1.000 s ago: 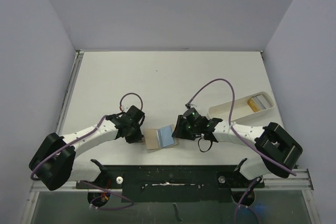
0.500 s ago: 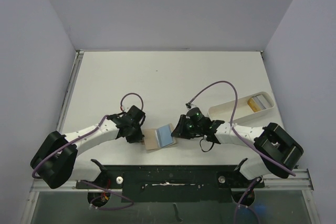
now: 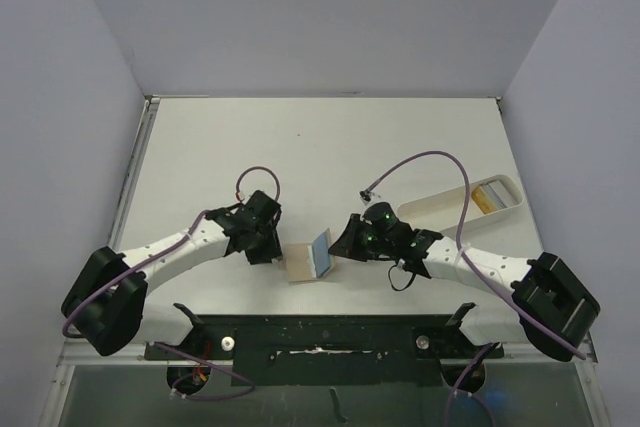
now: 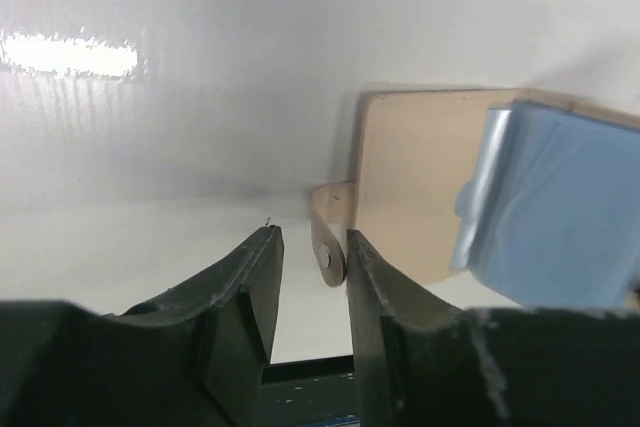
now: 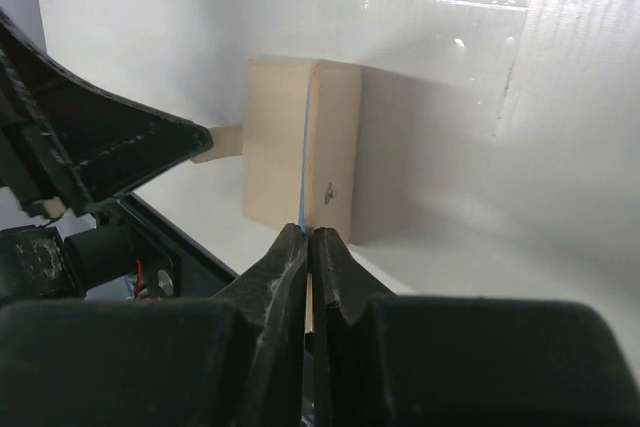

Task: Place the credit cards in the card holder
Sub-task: Open the card holder at the center of the board, then turn over the card slot in the card holder.

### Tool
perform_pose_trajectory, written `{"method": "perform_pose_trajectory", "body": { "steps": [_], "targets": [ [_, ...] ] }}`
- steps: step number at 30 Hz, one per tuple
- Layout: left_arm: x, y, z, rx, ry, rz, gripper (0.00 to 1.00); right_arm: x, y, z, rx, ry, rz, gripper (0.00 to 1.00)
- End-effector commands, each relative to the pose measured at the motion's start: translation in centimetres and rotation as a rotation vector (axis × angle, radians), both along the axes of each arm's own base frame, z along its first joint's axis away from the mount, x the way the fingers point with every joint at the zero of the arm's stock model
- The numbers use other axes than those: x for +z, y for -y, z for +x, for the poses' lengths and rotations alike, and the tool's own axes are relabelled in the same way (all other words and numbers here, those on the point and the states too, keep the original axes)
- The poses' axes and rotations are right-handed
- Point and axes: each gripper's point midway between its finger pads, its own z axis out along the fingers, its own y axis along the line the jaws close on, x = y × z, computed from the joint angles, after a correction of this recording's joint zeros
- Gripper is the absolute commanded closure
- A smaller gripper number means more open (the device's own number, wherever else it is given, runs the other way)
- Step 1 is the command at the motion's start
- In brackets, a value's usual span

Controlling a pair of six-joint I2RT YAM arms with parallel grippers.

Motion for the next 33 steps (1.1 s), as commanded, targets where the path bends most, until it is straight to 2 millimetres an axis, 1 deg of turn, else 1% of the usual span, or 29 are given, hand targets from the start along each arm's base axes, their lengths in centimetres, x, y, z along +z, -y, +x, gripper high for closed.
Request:
{"method": "perform_pose_trajectory", "body": {
  "steps": [1,3,4,8,9,11,12,17,22,26,28,33],
  "targets": [
    [4.8,1.4,2.9,-0.010,0.113,-0.039,0.67,1.7,1.1,0.9,-0.018,0.064,-0.055,1.00],
    [6.4,1.9,3.5,-0.015,0.153,-0.071,0.66,1.5,1.4,0.7,-0.019,0.061,-0.073,1.00],
    [7.2,2.5,3.7,-0.031,0.172,-0.106,0.65,1.3,1.6,0.6,-0.020,0.056,-0.077,1.00],
    [9.5,6.1,3.7,-0.110,0.241,-0.329,0.64,0.9,1.6,0.6,-0.030,0.048,-0.076,1.00],
    [9.5,6.7,3.5,-0.129,0.243,-0.372,0.62,0.8,1.7,0.6,-0.032,0.047,-0.077,1.00],
    [8.7,7.4,3.1,-0.144,0.235,-0.418,0.61,1.0,1.6,0.8,-0.038,0.052,-0.073,0.99],
    [7.8,7.3,3.0,-0.142,0.220,-0.412,0.61,1.0,1.6,0.8,-0.040,0.052,-0.073,0.96],
    [3.6,6.4,2.5,-0.144,0.149,-0.324,0.70,1.2,1.3,0.7,-0.028,0.051,-0.059,0.87],
    [1.0,5.8,1.8,-0.147,0.116,-0.289,0.74,1.0,0.9,0.6,-0.010,0.045,-0.046,0.81],
    [0.1,5.4,1.6,-0.145,0.101,-0.270,0.75,0.7,0.4,0.5,0.001,0.033,-0.033,0.77],
    [-0.1,5.3,1.5,-0.145,0.101,-0.263,0.76,0.6,0.2,0.4,0.005,0.026,-0.028,0.77],
    [-0.6,4.9,1.3,-0.139,0.098,-0.249,0.76,0.6,0.0,0.5,0.010,0.029,-0.021,0.85]
  ]
}}
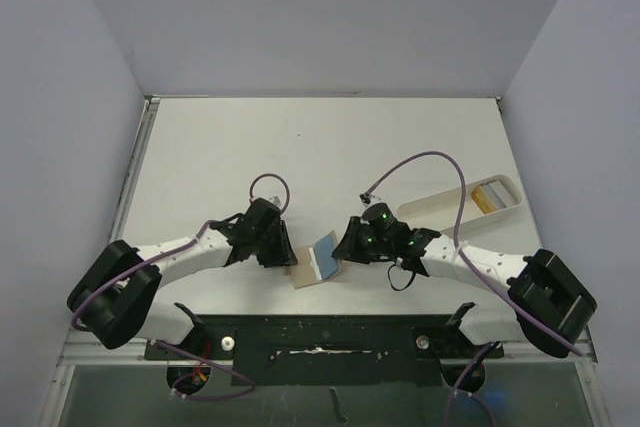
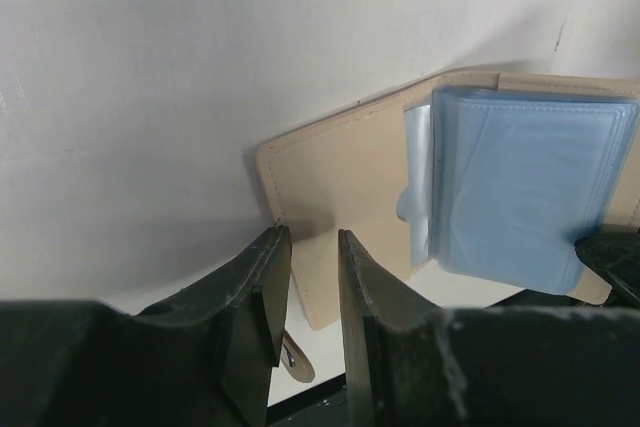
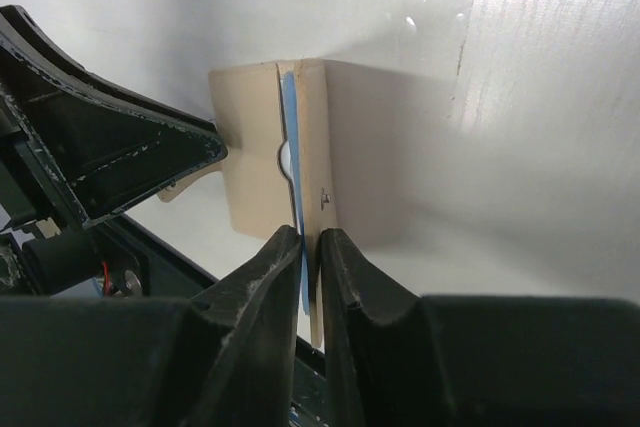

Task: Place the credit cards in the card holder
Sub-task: Turn over the card slot in the card holder.

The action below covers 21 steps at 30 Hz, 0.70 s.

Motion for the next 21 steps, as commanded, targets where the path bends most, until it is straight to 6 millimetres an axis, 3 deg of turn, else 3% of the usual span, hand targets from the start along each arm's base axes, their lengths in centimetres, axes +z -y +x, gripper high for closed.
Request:
{"method": "perform_pose_trajectory", "body": {
  "steps": [1,9,14,21],
  "targets": [
    [0.3,0.4,0.8,-0.003,0.050,-0.024,0.76,1.9,-1.4,1.0,0.014,0.057,0.070,0.87],
    [-0.4,0.4,0.6,0.001,0.042,-0.031,0.76,3.4,-2.2,1.0,0.034,0.094,0.137,0.92],
    [-0.5,0.6,0.6,-0.001,0.039,-0.038,0.76,3.0,-2.7,0.5,0.049,0.075,0.166,0.98],
    [-0.7,0.8,0.5,0.000,0.039,-0.057,0.76,2.7,-3.2,0.1,0.051,0.056,0.203,0.99]
  ]
}}
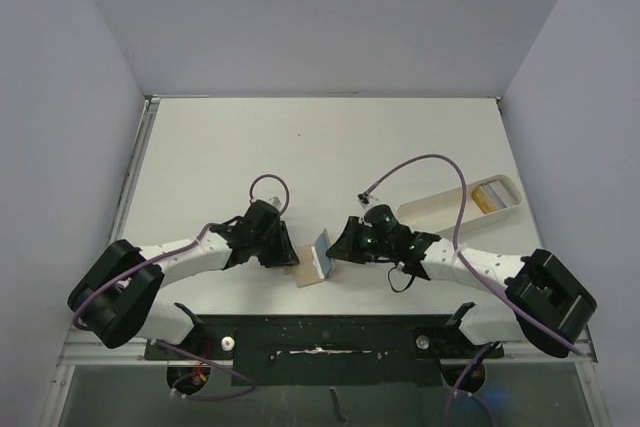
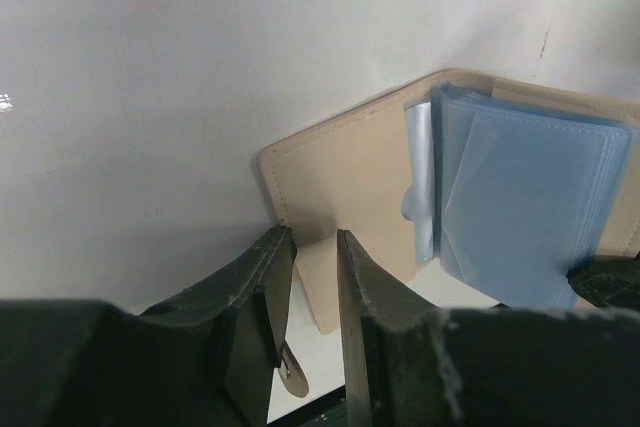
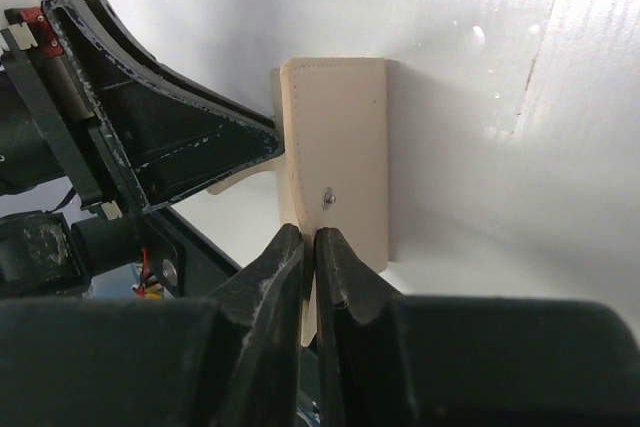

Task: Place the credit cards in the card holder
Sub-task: Turn over the card slot in the card holder.

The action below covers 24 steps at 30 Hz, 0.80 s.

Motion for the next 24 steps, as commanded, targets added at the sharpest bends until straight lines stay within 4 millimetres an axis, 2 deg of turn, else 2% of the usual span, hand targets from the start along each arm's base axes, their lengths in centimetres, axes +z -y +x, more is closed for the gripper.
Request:
{"method": "perform_pose_trajectory", "body": {
  "steps": [1,9,24],
  "targets": [
    [-0.3,0.4,0.3,0.002,0.012,-0.022,0.76,1.9,-1.8,0.1,0.024,0.034,0.101,0.99],
    [-0.5,0.3,0.0,0.005,0.007,-0.027,0.76,1.4,-2.3,-0.4,0.036,0.005,0.148,0.99],
    [-0.6,0.2,-0.4,0.010,0.005,-0.037,0.76,0.7,-2.1,-0.8,0.024,-0.017,0.156,0.98]
  ]
}}
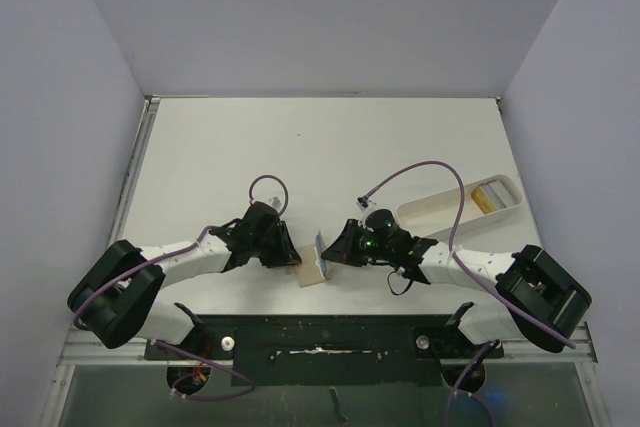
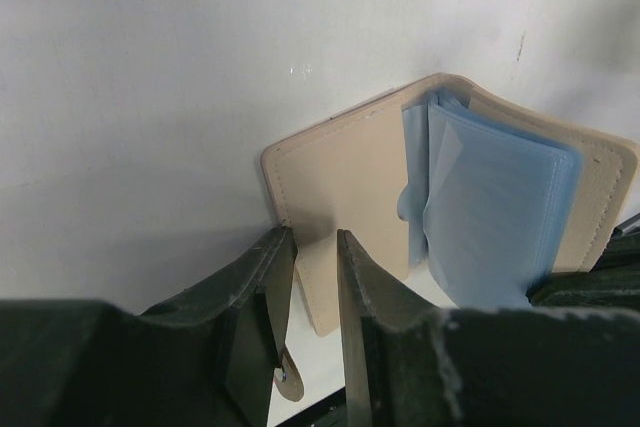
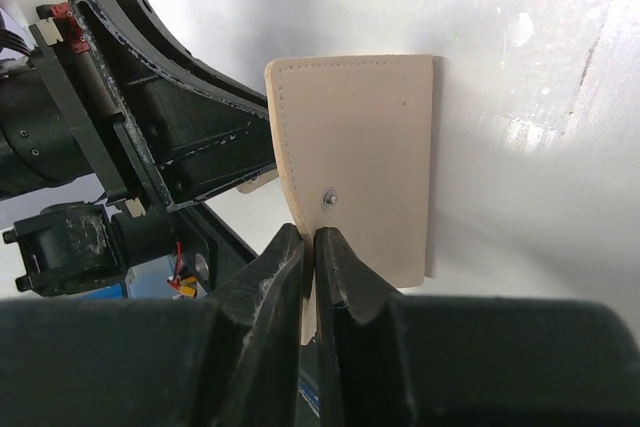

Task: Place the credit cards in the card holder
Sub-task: Turn over the card slot in the card holder.

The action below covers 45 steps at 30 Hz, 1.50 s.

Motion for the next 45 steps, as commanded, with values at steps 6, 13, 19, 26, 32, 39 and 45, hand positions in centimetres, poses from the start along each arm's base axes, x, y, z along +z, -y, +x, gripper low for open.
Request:
{"method": "perform_pose_trajectory", "body": {
  "steps": [6,13,19,26,32,39,45],
  "targets": [
    [-0.50,-0.51,-0.52,0.004,-0.005,0.009,0.76,0.60,-0.90,-0.44,0.023,0.008,0.046,0.98],
    [-0.34,-0.53,-0.52,0.007,-0.003,0.008,0.76,0.54,-0.89,-0.46,0.021,0.010,0.039,0.98],
    [-0.32,-0.54,-0.52,0.008,-0.002,0.008,0.76,0.77,-0.75,-0.38,0.012,0.020,0.037,0.91],
    [-0.31,-0.49,-0.46,0.008,-0.002,0.008,0.76,0.84,-0.73,-0.46,0.016,0.024,0.041,0.96],
    [-0.29,-0.41,-0.44,0.006,-0.002,0.008,0.76,0.93,-0.72,-0.36,0.012,0.023,0.036,0.85],
    [-0.24,-0.51,-0.47,0.008,-0.001,0.012,0.76,1.08,-0.77,-0.34,0.016,0.029,0.043,0.86],
    [0.21,-0.35,-0.38,0.006,-0.002,0.007,0.76,0.58,-0.32,-0.37,0.004,0.022,0.014,0.99]
  ]
}}
